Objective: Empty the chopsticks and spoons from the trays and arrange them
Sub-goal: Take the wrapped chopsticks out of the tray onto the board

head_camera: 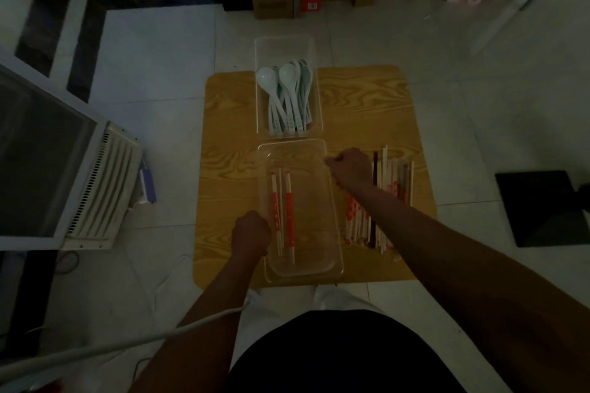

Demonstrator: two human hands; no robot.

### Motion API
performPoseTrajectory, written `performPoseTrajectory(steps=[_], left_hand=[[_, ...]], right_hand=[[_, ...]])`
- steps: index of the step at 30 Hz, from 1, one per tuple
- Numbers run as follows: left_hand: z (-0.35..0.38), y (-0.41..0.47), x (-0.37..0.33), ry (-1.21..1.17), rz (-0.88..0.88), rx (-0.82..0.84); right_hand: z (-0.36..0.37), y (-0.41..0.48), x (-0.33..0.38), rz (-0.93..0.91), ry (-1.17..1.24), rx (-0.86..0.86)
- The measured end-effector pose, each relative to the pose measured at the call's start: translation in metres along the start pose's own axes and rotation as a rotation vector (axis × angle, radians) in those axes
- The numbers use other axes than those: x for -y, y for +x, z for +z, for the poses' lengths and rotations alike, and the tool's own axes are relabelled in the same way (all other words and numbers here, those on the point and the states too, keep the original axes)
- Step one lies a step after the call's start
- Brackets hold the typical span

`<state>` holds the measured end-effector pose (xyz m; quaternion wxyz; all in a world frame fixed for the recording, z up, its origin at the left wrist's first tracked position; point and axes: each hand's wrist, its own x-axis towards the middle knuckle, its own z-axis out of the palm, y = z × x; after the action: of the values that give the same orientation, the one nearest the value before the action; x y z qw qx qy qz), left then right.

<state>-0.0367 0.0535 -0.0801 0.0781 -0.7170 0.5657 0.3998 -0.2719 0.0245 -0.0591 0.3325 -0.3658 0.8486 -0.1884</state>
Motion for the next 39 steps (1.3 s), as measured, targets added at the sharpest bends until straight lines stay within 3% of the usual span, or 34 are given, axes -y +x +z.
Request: performPoseTrajectory(steps=[6, 13, 23, 32, 36, 39], left_hand=[[0.001, 0.005, 0.003, -0.051, -0.017, 0.021], [0.004, 0.006, 0.008, -0.062, 0.002, 0.004], [0.002, 0.005, 0.007, -0.018, 0.019, 0.019], [0.001, 0.012, 0.011, 0.022, -0.005, 0.047], [0.0, 0.012, 0.01, 0.085, -0.003, 0.056], [-0.001, 0.008, 0.005, 0.11, -0.003, 0.04]], right_hand=[[0.075, -0.048, 0.012, -0.048, -0.167, 0.238], [0.101, -0.069, 0.01, -0.019, -0.384, 0.188], [0.111, -0.071, 0.016, 0.092, -0.316, 0.184], [0.044, -0.051, 0.007, -0.042, -0.063, 0.339], [-0.019, -0.031, -0.012, -0.047, 0.016, 0.242], [-0.058, -0.01, -0.048, 0.048, -0.003, 0.131]])
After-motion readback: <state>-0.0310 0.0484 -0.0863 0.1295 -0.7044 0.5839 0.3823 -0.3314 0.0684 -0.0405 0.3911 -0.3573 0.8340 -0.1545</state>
